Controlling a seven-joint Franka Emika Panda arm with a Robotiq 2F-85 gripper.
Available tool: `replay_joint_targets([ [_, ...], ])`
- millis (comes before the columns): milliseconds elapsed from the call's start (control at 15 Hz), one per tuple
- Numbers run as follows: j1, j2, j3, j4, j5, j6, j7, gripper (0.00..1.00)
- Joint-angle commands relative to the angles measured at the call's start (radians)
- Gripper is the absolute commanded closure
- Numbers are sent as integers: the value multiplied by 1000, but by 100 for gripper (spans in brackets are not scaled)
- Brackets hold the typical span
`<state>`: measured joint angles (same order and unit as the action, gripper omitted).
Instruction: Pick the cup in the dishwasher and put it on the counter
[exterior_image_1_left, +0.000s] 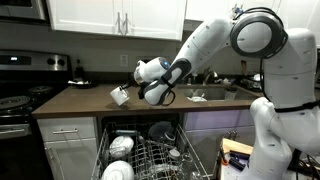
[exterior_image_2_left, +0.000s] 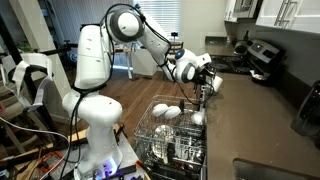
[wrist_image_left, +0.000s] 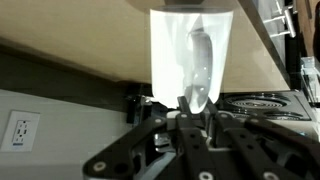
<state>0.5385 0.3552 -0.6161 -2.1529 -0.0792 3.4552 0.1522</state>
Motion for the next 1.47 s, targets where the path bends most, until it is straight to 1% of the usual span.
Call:
replay_joint_targets([
  [0, 21, 50, -42, 69, 46, 0, 0, 95],
  [400, 17, 108, -61, 110, 77, -1, 12, 95],
  [667, 21, 131, -70, 116, 88, -1, 18, 95],
  [1000, 39, 121, -83, 69, 99, -1, 14, 94],
  [1400, 83, 103, -120, 28, 94, -4, 9, 94],
])
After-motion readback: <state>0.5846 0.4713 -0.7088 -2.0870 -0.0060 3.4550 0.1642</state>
